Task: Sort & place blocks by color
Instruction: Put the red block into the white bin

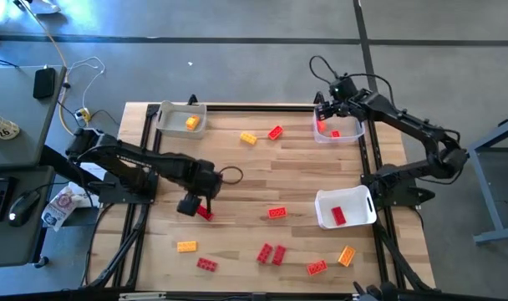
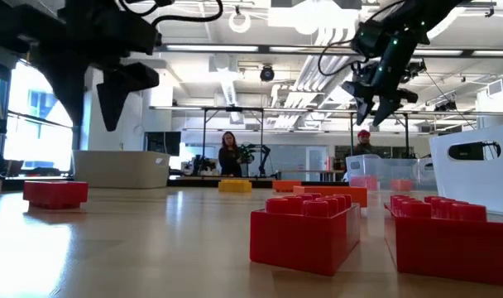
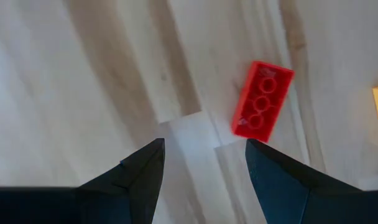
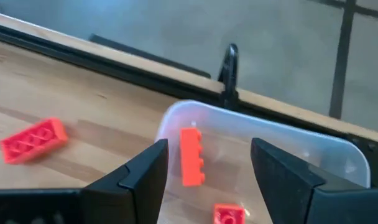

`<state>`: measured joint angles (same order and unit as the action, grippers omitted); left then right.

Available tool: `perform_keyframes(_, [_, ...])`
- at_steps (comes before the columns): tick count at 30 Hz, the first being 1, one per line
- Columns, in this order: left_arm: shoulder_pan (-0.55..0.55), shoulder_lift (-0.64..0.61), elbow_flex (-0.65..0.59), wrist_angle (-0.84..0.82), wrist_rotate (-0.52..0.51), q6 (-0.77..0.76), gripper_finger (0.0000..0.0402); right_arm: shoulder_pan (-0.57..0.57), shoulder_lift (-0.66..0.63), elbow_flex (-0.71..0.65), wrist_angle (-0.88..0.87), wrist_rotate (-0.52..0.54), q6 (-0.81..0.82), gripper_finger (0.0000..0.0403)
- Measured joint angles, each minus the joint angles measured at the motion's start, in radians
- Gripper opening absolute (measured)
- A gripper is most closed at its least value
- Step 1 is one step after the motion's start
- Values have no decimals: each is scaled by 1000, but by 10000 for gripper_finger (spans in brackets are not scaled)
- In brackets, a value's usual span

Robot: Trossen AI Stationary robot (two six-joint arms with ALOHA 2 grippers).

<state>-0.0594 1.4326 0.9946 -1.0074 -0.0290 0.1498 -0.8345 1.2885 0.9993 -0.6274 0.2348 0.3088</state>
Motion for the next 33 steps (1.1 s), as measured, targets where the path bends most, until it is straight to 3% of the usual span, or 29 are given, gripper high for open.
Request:
perform_keyframes(17, [-186,17,-149,185,-6,-98,211,66,-5,0,16,-2,-3,215])
perform_keyframes(33, [-191,206,-161,236,-31,-121,211,119,-5,0,10,-2,-21,215])
